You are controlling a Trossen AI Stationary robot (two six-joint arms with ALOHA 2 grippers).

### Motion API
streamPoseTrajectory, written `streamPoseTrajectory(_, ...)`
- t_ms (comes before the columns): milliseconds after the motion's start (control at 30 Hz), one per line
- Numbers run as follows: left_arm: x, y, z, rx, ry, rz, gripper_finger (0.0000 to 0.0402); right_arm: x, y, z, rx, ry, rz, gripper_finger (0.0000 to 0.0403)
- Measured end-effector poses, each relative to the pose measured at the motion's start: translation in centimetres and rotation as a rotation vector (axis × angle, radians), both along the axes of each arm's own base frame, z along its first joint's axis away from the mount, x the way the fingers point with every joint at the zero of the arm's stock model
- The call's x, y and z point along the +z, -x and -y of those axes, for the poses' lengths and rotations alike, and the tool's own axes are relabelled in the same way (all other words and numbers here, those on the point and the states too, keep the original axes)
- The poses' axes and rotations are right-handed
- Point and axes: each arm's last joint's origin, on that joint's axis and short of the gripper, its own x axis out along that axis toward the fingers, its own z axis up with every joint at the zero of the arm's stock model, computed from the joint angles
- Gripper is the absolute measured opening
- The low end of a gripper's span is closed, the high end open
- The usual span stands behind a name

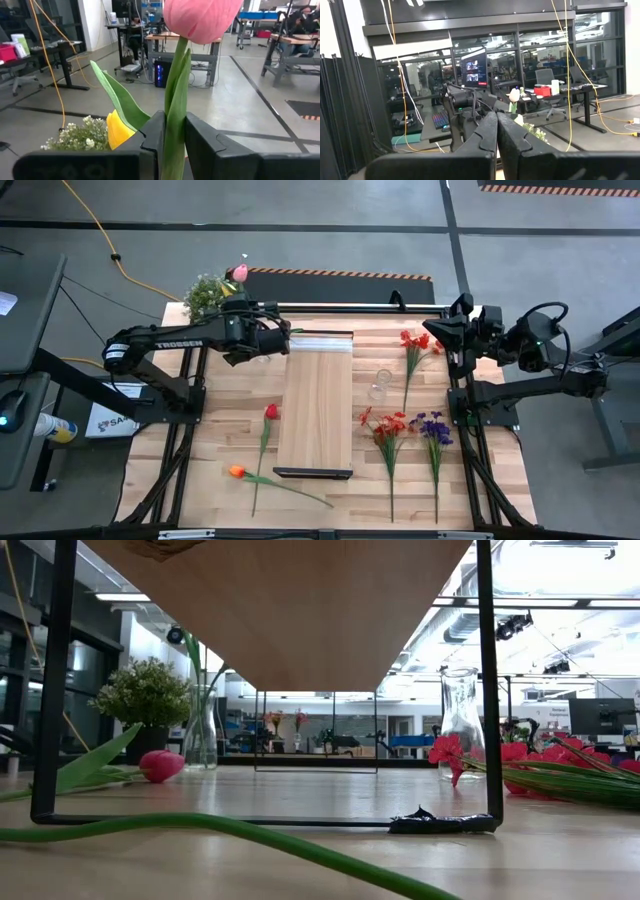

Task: Pick and place flowers into a vace then onto a shelf
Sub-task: Put the pink flower into the left vase, then put the red flower into the left vase

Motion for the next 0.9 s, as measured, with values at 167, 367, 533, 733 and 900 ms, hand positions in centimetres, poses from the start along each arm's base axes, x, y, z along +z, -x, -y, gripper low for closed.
streamPoseTrajectory(167,-0.1,0.0,0.0,-0.006,0.030,0.006,0.0111,0.0,0.0,0.0,0.000,0.000,0.000,0.0000)
streamPoseTrajectory(367,-0.2,0.0,0.0,-0.011,0.059,0.011,0.0142,0.0,0.0,0.0,0.002,0.000,0.000,0.0000)
streamPoseTrajectory(533,-0.2,-0.1,0.0,-0.015,0.073,0.014,0.0189,0.0,0.0,0.0,0.008,0.001,0.000,0.0000)
streamPoseTrajectory(733,0.2,-0.2,1.1,-0.062,0.078,-0.024,0.0248,0.0,0.0,0.0,0.010,-0.005,0.001,0.0000)
streamPoseTrajectory(900,2.3,-0.6,2.6,-0.137,0.069,-0.055,0.0287,0.0,0.0,0.0,0.010,-0.005,0.001,0.0000)
